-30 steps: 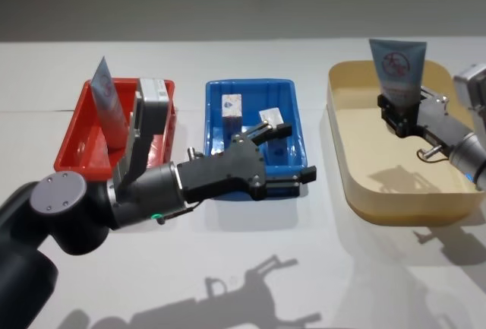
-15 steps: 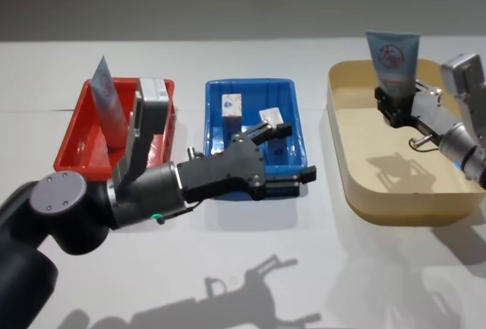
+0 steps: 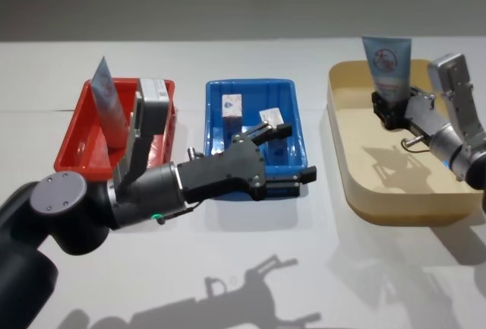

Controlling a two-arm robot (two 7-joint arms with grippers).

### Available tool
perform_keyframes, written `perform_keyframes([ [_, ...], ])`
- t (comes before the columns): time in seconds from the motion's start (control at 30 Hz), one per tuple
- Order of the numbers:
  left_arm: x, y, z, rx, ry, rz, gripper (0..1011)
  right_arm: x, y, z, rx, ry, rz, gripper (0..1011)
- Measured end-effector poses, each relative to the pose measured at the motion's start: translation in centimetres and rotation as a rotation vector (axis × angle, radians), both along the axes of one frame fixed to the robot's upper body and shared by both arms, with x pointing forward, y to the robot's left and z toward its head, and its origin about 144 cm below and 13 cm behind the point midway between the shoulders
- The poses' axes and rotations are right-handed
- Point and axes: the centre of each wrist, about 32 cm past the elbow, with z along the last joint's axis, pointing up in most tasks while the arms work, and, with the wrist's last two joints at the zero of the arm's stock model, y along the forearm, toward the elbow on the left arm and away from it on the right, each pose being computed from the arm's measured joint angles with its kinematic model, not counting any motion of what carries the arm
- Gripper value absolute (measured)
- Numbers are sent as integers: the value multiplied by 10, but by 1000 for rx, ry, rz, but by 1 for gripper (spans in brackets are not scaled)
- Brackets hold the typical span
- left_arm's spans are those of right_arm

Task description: Bimanual collaborative sorting of washing and personal care products

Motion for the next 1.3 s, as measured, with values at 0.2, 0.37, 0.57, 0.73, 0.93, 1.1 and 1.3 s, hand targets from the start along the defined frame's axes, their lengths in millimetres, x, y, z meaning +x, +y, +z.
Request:
perform_keyframes([
  [0.2,0,0,0,0,0,0,1001,3,3,-3,10,33,-35,474],
  [0.37,0,0,0,0,0,0,1001,6,5,-4,15,57,-59,475],
  [0.57,0,0,0,0,0,0,1001,8,8,-7,24,91,-89,474],
  [0.73,0,0,0,0,0,0,1001,9,9,-8,25,119,-110,474],
  [0.93,0,0,0,0,0,0,1001,11,8,-10,33,148,-132,475],
  [1.1,0,0,0,0,0,0,1001,12,8,-12,44,178,-152,474],
  [1.3,0,0,0,0,0,0,1001,13,9,-13,55,207,-172,474],
])
